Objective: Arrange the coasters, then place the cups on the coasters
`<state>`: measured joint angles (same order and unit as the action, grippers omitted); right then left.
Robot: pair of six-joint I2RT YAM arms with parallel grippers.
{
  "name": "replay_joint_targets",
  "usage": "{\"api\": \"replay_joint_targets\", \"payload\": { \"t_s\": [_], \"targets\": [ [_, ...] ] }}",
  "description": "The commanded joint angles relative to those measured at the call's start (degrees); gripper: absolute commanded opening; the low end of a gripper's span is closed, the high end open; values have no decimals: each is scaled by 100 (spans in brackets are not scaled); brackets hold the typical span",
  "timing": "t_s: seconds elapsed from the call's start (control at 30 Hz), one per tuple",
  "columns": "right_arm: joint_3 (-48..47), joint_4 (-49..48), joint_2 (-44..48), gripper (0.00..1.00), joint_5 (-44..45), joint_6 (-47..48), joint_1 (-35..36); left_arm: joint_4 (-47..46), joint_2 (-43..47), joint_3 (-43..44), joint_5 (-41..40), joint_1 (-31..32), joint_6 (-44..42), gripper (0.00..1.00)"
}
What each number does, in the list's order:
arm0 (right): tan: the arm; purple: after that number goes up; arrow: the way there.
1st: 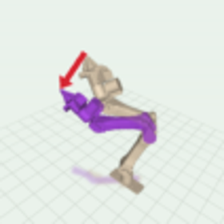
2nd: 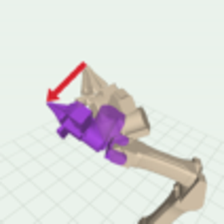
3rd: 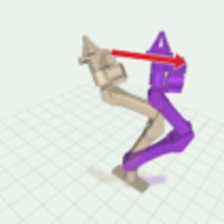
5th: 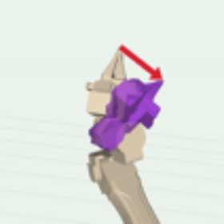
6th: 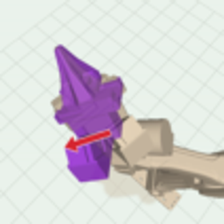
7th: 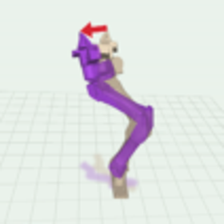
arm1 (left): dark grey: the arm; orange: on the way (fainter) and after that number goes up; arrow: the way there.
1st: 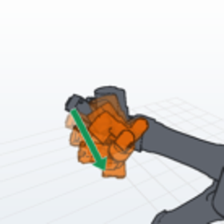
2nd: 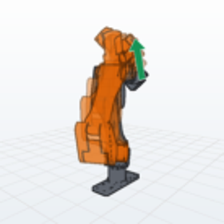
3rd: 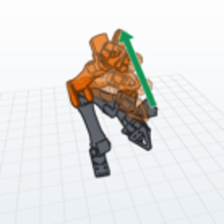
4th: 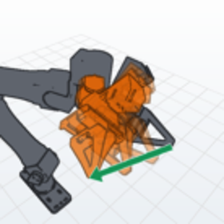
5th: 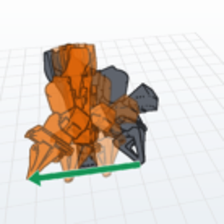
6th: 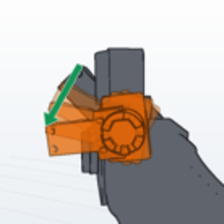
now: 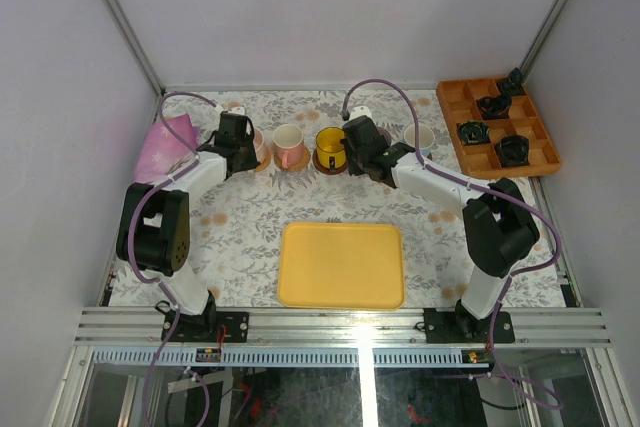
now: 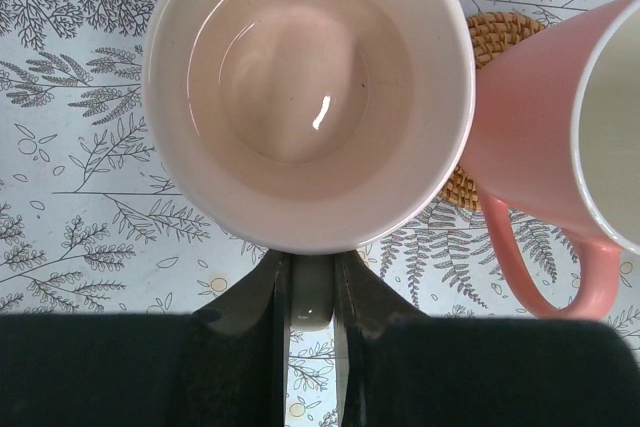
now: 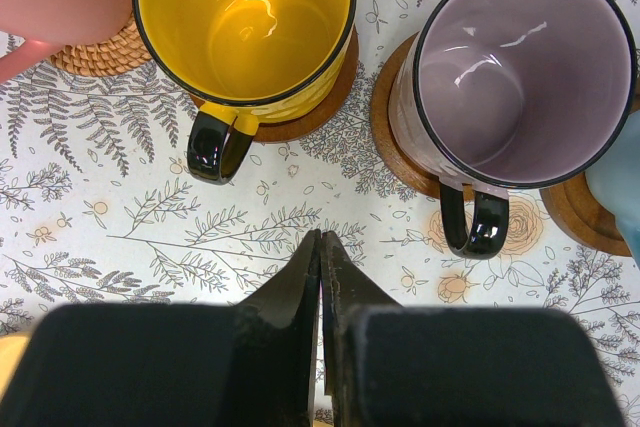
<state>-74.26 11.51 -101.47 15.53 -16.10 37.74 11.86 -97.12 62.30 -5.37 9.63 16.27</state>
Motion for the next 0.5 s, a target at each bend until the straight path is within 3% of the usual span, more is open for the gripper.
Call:
{"api": "replay_joint_targets", "payload": {
  "t_s": [0.0,0.2,0.47],
  "targets": [
    [-65,-65,103,0,22,-74,-30,-342,194,177,-80,-48,69,0],
    [-59,-60,110,0,8,-78,-29,-371,139,146,-70,-49,78,1],
    [-54,-62,99,0,-5,-91,-29,-343,109,155,-191,-53,51,47]
  ]
}}
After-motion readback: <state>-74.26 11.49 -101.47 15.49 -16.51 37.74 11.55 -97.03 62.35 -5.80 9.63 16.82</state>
